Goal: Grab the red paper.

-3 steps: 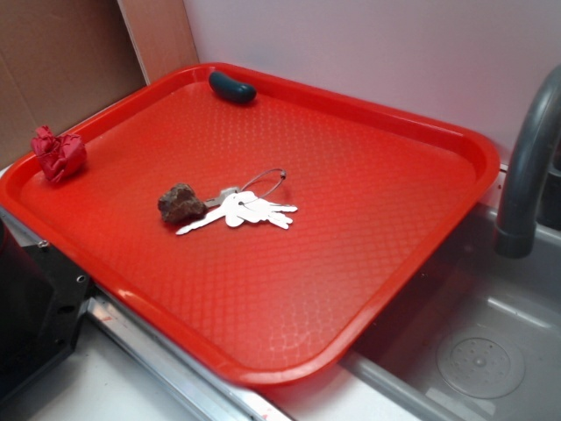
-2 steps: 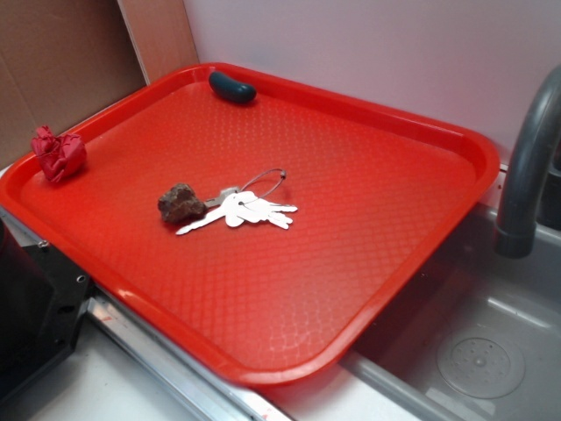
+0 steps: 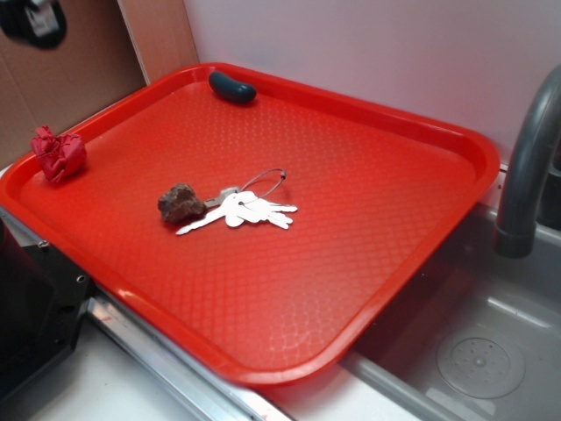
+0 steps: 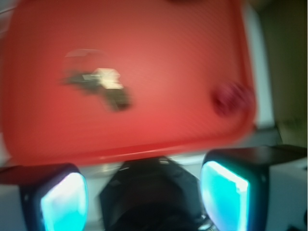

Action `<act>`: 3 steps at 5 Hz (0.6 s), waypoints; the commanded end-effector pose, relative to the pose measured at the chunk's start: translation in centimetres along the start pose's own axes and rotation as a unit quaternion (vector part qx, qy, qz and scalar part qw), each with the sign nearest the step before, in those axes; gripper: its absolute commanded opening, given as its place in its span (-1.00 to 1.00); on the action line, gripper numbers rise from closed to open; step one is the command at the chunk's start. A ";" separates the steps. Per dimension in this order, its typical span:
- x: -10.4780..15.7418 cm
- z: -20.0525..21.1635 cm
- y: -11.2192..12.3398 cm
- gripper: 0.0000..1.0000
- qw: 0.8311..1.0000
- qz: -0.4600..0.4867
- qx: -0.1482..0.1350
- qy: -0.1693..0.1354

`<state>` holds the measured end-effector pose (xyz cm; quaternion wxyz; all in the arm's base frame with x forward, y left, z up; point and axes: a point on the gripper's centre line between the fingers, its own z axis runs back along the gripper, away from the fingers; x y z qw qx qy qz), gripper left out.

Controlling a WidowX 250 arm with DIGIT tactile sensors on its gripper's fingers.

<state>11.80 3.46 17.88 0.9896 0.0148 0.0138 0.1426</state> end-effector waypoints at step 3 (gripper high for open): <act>5.6 -10.0 7.3 1.00 0.961 0.244 0.101 -0.081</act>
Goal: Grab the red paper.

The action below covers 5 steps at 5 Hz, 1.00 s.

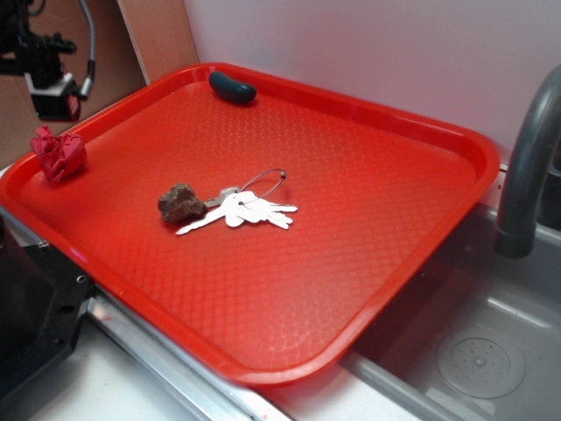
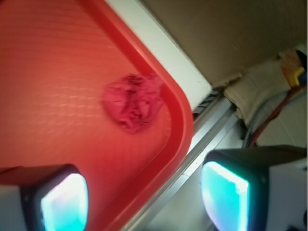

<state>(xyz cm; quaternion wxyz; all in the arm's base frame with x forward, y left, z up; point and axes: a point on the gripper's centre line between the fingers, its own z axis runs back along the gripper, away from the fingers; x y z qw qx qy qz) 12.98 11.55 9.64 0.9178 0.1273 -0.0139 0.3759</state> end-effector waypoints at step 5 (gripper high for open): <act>2.5 -8.0 -2.1 -1.00 0.999 -0.040 -0.025 0.015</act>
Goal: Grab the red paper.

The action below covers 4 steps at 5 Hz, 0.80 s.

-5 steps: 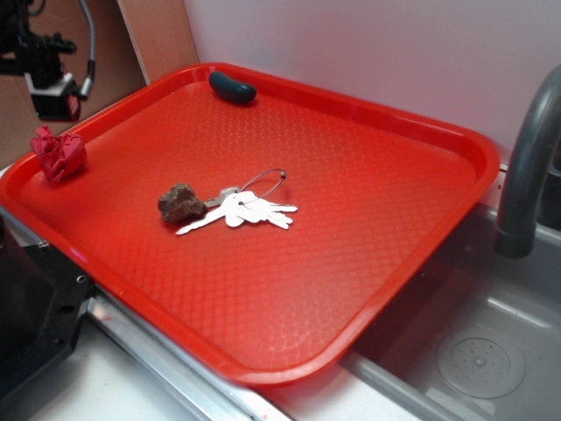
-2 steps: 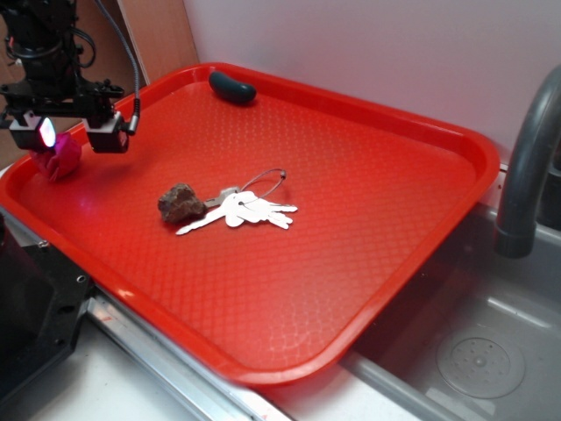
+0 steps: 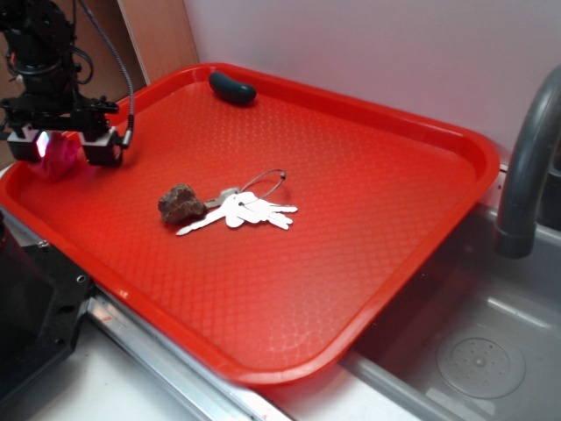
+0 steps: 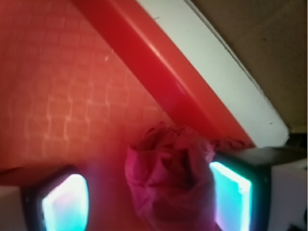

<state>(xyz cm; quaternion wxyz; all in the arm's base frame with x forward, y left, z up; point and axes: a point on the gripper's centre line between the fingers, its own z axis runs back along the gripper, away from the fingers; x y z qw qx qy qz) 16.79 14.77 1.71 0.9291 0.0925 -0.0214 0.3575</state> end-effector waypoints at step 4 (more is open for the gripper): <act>-3.5 15.0 -6.2 -1.00 0.979 -0.178 -0.100 -0.020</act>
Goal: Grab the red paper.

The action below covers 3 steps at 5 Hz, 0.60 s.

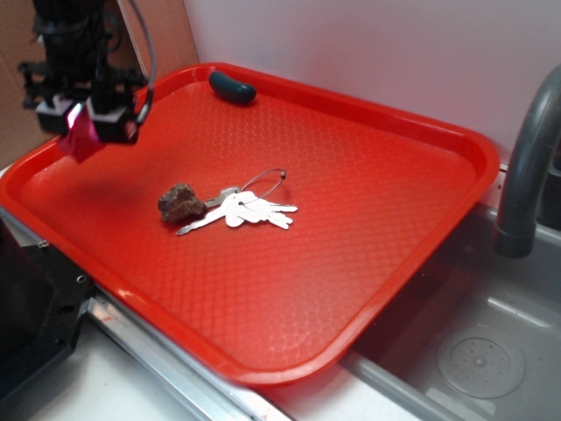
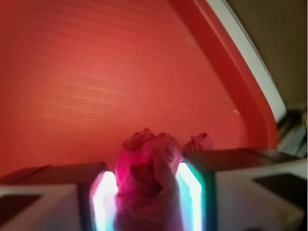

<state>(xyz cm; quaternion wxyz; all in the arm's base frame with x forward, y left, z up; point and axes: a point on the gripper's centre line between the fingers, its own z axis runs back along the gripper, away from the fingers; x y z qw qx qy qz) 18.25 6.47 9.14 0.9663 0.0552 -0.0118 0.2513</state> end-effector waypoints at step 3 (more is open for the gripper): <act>1.0 9.6 -1.5 -1.00 0.971 -0.194 -0.101 -0.100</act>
